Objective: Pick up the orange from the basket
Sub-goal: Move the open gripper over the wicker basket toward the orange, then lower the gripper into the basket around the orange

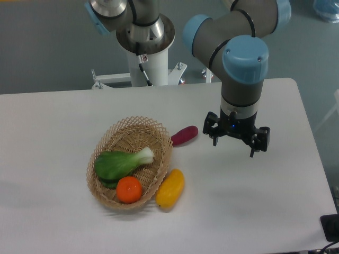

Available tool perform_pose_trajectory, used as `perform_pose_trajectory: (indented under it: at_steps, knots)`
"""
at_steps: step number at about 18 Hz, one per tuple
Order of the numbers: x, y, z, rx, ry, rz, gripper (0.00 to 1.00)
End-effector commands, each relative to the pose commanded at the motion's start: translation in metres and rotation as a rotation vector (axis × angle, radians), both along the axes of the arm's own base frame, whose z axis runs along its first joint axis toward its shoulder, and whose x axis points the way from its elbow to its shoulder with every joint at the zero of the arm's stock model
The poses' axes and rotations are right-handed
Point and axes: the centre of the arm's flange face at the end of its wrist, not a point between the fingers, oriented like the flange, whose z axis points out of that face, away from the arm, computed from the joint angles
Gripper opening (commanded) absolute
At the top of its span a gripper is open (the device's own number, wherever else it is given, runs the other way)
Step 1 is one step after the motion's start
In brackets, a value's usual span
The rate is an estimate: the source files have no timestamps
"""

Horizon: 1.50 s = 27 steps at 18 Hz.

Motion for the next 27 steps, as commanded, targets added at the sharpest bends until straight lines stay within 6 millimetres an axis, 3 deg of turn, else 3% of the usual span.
perform_pose_trajectory:
  at_steps: [7, 11, 15, 22, 25, 27]
  knots:
    - [0.006, 0.001, -0.011, 0.002, -0.020, 0.034, 1.00]
    - [0.015, 0.008, -0.015, 0.034, -0.027, 0.193, 1.00]
    - [0.060, 0.038, -0.030, 0.053, -0.062, 0.395, 1.00]
    - [0.157, 0.082, -0.054, 0.024, -0.104, 0.443, 1.00]
    - [0.182, 0.088, -0.075, 0.013, -0.130, 0.516, 1.00]
    - [0.202, 0.103, -0.083, 0.055, -0.121, 0.527, 1.00]
